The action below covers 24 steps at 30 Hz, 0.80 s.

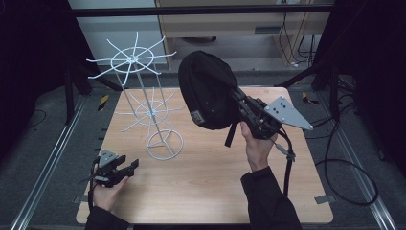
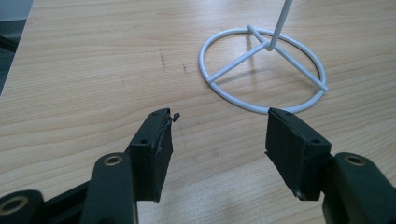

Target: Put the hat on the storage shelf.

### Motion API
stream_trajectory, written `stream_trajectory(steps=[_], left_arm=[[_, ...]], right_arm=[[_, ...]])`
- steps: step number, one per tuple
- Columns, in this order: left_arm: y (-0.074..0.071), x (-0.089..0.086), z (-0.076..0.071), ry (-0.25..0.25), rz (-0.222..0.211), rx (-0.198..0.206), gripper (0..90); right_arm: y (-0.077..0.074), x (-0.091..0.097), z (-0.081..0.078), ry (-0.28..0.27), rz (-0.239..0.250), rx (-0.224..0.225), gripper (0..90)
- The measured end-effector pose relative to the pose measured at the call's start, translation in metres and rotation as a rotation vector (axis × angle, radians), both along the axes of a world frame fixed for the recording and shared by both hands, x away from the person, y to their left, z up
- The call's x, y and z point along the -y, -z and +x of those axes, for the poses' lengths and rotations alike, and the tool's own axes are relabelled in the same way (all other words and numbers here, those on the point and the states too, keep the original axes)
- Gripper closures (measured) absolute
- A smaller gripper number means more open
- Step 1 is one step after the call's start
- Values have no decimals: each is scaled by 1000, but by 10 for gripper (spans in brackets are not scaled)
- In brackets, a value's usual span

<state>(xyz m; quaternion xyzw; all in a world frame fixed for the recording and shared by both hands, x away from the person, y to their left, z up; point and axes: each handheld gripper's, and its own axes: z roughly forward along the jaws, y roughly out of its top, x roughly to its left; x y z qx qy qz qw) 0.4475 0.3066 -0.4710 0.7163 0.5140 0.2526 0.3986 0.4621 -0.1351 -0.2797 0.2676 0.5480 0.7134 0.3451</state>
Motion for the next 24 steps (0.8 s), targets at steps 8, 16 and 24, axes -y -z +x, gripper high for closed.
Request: stream_trajectory(steps=[8,16,24], left_arm=[[0,0,0,5,5,-5,406],[0,1,0,8,3,-6,406],[0,1,0,10,8,-7,406]], right_arm=[[-17,-15,15,-7,34,23,876],[-18,-36,29,-35,24,0,875],[3,-44,38,-74,21,-65,847]])
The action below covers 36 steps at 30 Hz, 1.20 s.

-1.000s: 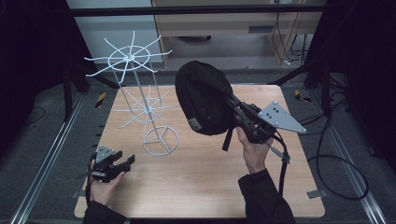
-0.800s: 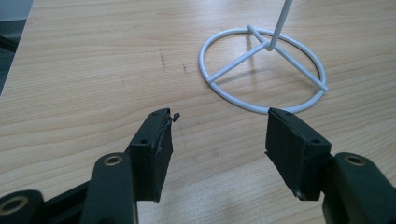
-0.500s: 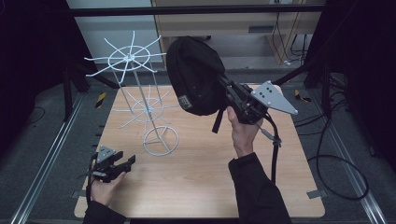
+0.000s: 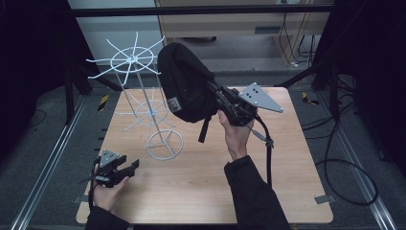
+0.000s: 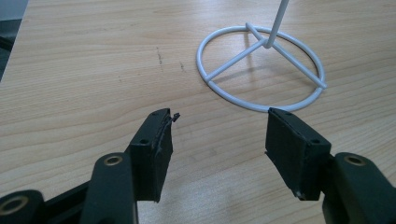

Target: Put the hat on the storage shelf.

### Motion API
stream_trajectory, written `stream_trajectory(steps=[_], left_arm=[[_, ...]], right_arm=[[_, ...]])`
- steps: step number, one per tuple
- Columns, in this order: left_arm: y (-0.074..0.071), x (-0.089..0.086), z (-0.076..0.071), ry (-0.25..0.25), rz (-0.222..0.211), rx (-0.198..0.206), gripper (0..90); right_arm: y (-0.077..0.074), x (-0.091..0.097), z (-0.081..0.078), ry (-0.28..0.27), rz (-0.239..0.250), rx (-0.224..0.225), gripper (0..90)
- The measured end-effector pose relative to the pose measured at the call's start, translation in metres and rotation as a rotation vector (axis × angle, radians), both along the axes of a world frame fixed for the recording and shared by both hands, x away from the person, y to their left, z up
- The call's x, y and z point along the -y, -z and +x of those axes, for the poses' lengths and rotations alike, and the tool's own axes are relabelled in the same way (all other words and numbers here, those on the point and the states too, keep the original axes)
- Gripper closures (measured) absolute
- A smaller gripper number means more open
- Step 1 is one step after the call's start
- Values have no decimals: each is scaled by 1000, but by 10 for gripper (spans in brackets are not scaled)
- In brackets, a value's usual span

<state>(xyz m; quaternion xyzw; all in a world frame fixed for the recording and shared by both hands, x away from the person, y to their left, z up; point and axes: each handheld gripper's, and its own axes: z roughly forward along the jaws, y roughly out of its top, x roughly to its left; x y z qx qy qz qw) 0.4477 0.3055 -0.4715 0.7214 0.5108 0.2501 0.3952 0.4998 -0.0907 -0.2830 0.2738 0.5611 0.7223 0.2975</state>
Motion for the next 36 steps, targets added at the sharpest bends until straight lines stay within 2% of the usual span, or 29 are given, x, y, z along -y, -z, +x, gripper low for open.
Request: stream_trajectory(steps=[8,12,24,32,36], left_arm=[[1,1,1,4,7,-3,406],[1,1,1,4,9,-4,406],[1,1,1,8,11,-6,406],[1,1,1,7,12,-8,402],[1,1,1,5,12,-7,400]], right_arm=[[22,-2,5,-34,-60,-89,797],[28,-7,7,-37,-86,-108,772],[32,-17,12,-29,-126,-157,662],[28,-5,10,0,-143,-171,549],[26,3,6,-3,-156,-180,472]])
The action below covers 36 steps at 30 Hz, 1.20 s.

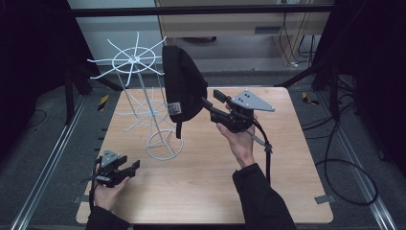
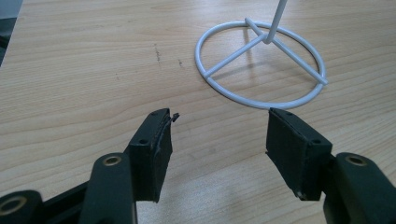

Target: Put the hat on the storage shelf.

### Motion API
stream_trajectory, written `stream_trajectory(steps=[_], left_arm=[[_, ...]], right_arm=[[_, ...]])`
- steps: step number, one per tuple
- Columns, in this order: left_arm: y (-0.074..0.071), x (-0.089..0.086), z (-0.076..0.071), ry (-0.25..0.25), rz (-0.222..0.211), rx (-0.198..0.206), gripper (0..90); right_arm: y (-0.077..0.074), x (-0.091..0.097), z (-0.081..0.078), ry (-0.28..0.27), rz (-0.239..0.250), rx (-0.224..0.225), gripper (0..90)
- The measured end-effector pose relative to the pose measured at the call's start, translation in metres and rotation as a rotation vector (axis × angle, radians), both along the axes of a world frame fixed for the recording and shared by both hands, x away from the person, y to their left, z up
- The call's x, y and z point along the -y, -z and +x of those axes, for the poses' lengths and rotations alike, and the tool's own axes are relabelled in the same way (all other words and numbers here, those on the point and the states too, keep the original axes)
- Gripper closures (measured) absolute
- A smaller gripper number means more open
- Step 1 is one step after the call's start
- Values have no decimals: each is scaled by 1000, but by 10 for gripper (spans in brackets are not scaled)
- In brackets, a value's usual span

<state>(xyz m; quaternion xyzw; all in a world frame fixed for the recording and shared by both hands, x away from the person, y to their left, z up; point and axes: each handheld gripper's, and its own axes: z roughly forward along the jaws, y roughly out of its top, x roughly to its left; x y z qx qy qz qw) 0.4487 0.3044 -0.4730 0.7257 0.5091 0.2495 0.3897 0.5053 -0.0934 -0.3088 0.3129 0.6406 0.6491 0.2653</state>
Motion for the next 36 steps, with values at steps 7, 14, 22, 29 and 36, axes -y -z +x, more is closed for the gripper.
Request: stream_trajectory(steps=[7,14,22,29,36], left_arm=[[0,0,0,-2,-1,-2,399],[1,1,0,-5,1,-4,395],[1,1,1,-5,9,-4,385],[2,0,1,-10,6,-4,382],[2,-1,1,-8,3,-7,379]], right_arm=[[6,23,-17,5,-51,-22,339],[38,54,-34,64,-135,-90,251],[96,95,-46,159,-209,-215,147],[130,128,-53,225,-222,-289,148],[154,160,-55,315,-229,-346,141]])
